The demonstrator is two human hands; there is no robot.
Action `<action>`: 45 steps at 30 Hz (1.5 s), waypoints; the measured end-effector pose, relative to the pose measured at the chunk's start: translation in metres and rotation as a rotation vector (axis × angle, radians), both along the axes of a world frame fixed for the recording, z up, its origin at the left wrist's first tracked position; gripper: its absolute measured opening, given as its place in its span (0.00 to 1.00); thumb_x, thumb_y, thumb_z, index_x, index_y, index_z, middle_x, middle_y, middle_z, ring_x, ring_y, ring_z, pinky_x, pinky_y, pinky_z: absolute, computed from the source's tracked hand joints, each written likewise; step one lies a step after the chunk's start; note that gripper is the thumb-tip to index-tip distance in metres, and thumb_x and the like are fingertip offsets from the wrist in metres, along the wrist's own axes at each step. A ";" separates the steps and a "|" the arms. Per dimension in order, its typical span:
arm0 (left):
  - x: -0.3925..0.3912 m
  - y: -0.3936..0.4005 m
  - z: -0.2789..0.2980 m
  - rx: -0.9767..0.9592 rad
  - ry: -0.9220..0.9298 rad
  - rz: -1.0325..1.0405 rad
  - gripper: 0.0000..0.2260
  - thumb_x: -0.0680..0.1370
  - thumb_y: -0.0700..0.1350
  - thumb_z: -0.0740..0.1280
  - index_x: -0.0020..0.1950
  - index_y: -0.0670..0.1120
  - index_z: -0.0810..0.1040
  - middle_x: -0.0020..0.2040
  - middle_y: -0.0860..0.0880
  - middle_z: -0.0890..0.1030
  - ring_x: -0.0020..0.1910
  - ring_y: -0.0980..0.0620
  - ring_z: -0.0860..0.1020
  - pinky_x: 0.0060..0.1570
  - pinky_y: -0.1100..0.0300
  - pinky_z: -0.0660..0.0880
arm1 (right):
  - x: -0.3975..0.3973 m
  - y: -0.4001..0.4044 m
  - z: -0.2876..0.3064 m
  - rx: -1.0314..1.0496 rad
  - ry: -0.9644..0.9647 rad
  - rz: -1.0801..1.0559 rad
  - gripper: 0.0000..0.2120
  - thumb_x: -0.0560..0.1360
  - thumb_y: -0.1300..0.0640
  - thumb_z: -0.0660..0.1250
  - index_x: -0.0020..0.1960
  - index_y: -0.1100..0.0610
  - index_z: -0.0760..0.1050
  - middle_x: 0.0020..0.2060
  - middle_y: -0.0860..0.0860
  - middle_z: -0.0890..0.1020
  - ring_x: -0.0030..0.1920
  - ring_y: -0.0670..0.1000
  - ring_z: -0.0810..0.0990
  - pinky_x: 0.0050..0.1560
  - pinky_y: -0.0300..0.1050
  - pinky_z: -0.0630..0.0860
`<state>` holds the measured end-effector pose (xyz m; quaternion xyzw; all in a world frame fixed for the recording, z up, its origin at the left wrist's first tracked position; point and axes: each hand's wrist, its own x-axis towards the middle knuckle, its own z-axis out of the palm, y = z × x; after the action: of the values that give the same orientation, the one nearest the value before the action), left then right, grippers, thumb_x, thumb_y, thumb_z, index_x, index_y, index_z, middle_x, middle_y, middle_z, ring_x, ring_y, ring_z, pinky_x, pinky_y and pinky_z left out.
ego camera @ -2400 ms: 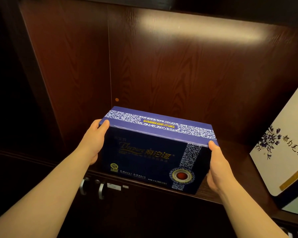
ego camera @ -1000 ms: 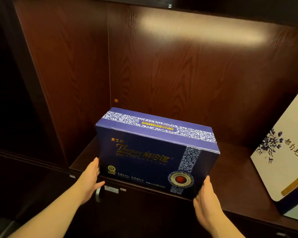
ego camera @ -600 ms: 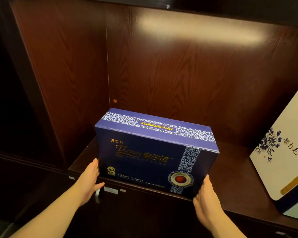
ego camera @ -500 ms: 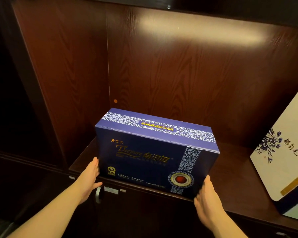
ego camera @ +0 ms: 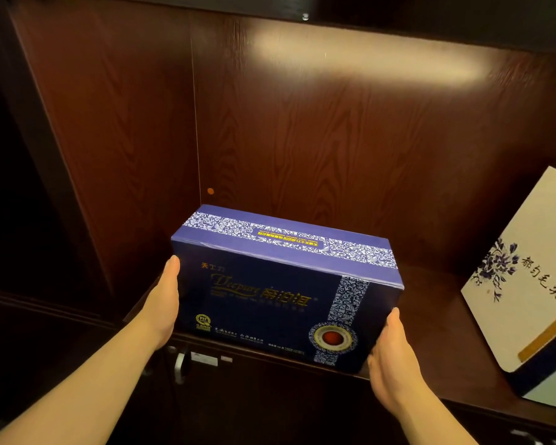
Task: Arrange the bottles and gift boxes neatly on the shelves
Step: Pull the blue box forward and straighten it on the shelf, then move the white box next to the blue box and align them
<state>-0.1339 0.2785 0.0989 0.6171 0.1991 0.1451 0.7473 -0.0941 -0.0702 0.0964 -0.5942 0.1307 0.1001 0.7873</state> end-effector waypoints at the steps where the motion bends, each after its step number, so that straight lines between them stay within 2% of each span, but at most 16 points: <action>1: 0.001 0.000 0.000 -0.003 0.003 0.003 0.18 0.81 0.66 0.50 0.68 0.67 0.66 0.65 0.60 0.70 0.60 0.61 0.69 0.59 0.55 0.61 | 0.000 0.000 -0.001 0.007 0.002 -0.001 0.32 0.83 0.35 0.49 0.82 0.49 0.59 0.77 0.49 0.70 0.76 0.52 0.67 0.79 0.57 0.57; 4: 0.000 0.002 0.000 -0.012 0.004 0.001 0.20 0.81 0.66 0.50 0.71 0.64 0.66 0.67 0.58 0.70 0.64 0.57 0.67 0.60 0.54 0.61 | 0.000 0.001 -0.002 0.012 0.002 -0.013 0.32 0.83 0.35 0.50 0.81 0.50 0.60 0.77 0.49 0.70 0.76 0.53 0.68 0.79 0.57 0.58; 8: -0.003 0.002 0.002 0.013 0.003 -0.012 0.15 0.81 0.67 0.50 0.62 0.70 0.72 0.60 0.64 0.74 0.58 0.62 0.72 0.53 0.62 0.66 | -0.002 0.002 0.001 0.028 -0.013 0.003 0.30 0.83 0.36 0.49 0.80 0.49 0.63 0.74 0.49 0.74 0.73 0.52 0.72 0.77 0.57 0.61; 11: -0.005 0.006 0.009 0.062 0.010 0.006 0.19 0.79 0.68 0.51 0.64 0.67 0.73 0.61 0.62 0.75 0.61 0.58 0.72 0.59 0.56 0.64 | -0.003 -0.001 0.004 0.006 -0.014 0.017 0.31 0.83 0.35 0.48 0.81 0.49 0.61 0.75 0.49 0.73 0.74 0.52 0.70 0.78 0.57 0.59; 13: -0.003 0.009 0.020 0.164 -0.033 0.098 0.19 0.77 0.67 0.54 0.57 0.60 0.78 0.54 0.58 0.80 0.56 0.54 0.76 0.53 0.52 0.68 | -0.003 -0.007 0.009 -0.021 -0.040 0.022 0.30 0.83 0.35 0.48 0.81 0.46 0.60 0.74 0.48 0.72 0.73 0.52 0.70 0.77 0.57 0.59; 15: 0.000 0.013 0.039 0.348 -0.094 0.246 0.21 0.76 0.64 0.55 0.55 0.51 0.75 0.49 0.53 0.80 0.51 0.50 0.76 0.46 0.52 0.68 | -0.006 -0.012 0.017 -0.064 -0.085 0.019 0.29 0.82 0.33 0.48 0.80 0.42 0.60 0.72 0.45 0.71 0.72 0.48 0.67 0.76 0.54 0.56; 18: 0.009 0.008 0.077 0.658 -0.214 0.414 0.20 0.77 0.59 0.60 0.65 0.50 0.72 0.59 0.53 0.76 0.59 0.50 0.74 0.55 0.54 0.69 | -0.011 -0.027 0.030 -0.129 -0.172 -0.041 0.35 0.75 0.29 0.52 0.79 0.41 0.61 0.72 0.38 0.67 0.73 0.44 0.63 0.75 0.51 0.55; 22: 0.024 -0.033 0.123 0.817 -0.382 0.294 0.19 0.76 0.55 0.63 0.65 0.51 0.72 0.63 0.54 0.75 0.65 0.54 0.71 0.63 0.55 0.67 | -0.023 -0.051 0.046 -0.205 -0.291 -0.163 0.12 0.83 0.37 0.51 0.62 0.29 0.69 0.72 0.40 0.69 0.74 0.46 0.65 0.73 0.50 0.60; 24: 0.038 -0.066 0.142 0.814 -0.432 0.152 0.17 0.76 0.54 0.65 0.64 0.52 0.73 0.62 0.54 0.76 0.64 0.56 0.72 0.62 0.56 0.67 | -0.027 -0.066 0.058 -0.249 -0.333 -0.220 0.09 0.82 0.35 0.52 0.57 0.25 0.69 0.72 0.39 0.69 0.73 0.47 0.65 0.73 0.51 0.61; 28: 0.080 -0.144 0.171 0.772 -0.438 -0.132 0.12 0.79 0.49 0.68 0.62 0.55 0.74 0.59 0.58 0.77 0.62 0.57 0.74 0.59 0.58 0.68 | -0.033 -0.109 0.087 -0.319 -0.449 -0.373 0.22 0.70 0.28 0.55 0.62 0.29 0.69 0.67 0.35 0.71 0.72 0.39 0.68 0.75 0.53 0.63; 32: 0.122 -0.229 0.190 0.714 -0.432 -0.361 0.12 0.80 0.50 0.67 0.62 0.56 0.74 0.59 0.58 0.79 0.58 0.66 0.75 0.55 0.63 0.69 | -0.034 -0.157 0.106 -0.447 -0.569 -0.563 0.32 0.69 0.27 0.60 0.71 0.35 0.64 0.66 0.35 0.71 0.66 0.27 0.68 0.71 0.49 0.67; 34: 0.143 -0.276 0.201 0.672 -0.415 -0.451 0.13 0.78 0.54 0.67 0.62 0.56 0.74 0.58 0.58 0.79 0.56 0.67 0.76 0.53 0.65 0.70 | -0.032 -0.183 0.113 -0.529 -0.614 -0.662 0.31 0.69 0.28 0.62 0.70 0.32 0.61 0.66 0.34 0.70 0.67 0.31 0.68 0.68 0.49 0.69; 36: 0.165 -0.323 0.211 0.624 -0.370 -0.539 0.19 0.74 0.59 0.66 0.63 0.56 0.74 0.59 0.58 0.79 0.58 0.61 0.77 0.58 0.58 0.72 | -0.025 -0.209 0.118 -0.642 -0.642 -0.788 0.32 0.71 0.31 0.65 0.71 0.35 0.57 0.70 0.42 0.67 0.71 0.42 0.66 0.68 0.45 0.68; 39: 0.202 -0.388 0.222 0.521 -0.270 -0.615 0.25 0.71 0.61 0.65 0.67 0.56 0.73 0.63 0.53 0.78 0.64 0.50 0.75 0.66 0.46 0.71 | -0.006 -0.243 0.122 -0.769 -0.620 -0.920 0.40 0.71 0.34 0.67 0.77 0.44 0.55 0.76 0.50 0.61 0.72 0.44 0.62 0.58 0.25 0.66; 40: 0.215 -0.409 0.224 0.484 -0.241 -0.618 0.26 0.72 0.61 0.65 0.68 0.55 0.72 0.64 0.51 0.77 0.65 0.49 0.75 0.67 0.44 0.70 | 0.002 -0.251 0.122 -0.799 -0.592 -0.921 0.44 0.70 0.36 0.68 0.79 0.45 0.53 0.77 0.50 0.59 0.74 0.46 0.61 0.59 0.27 0.66; 45: 0.277 -0.486 0.220 0.357 -0.139 -0.634 0.30 0.77 0.62 0.63 0.77 0.55 0.61 0.75 0.48 0.69 0.71 0.44 0.69 0.70 0.40 0.65 | 0.036 -0.272 0.108 -0.864 -0.498 -0.876 0.56 0.66 0.41 0.79 0.78 0.38 0.42 0.80 0.43 0.52 0.81 0.53 0.53 0.72 0.59 0.66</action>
<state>0.1428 -0.2074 0.3185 0.7576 -0.0816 -0.0194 0.6474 -0.0583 -0.3426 0.2039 -0.7537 0.2029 -0.4310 0.4528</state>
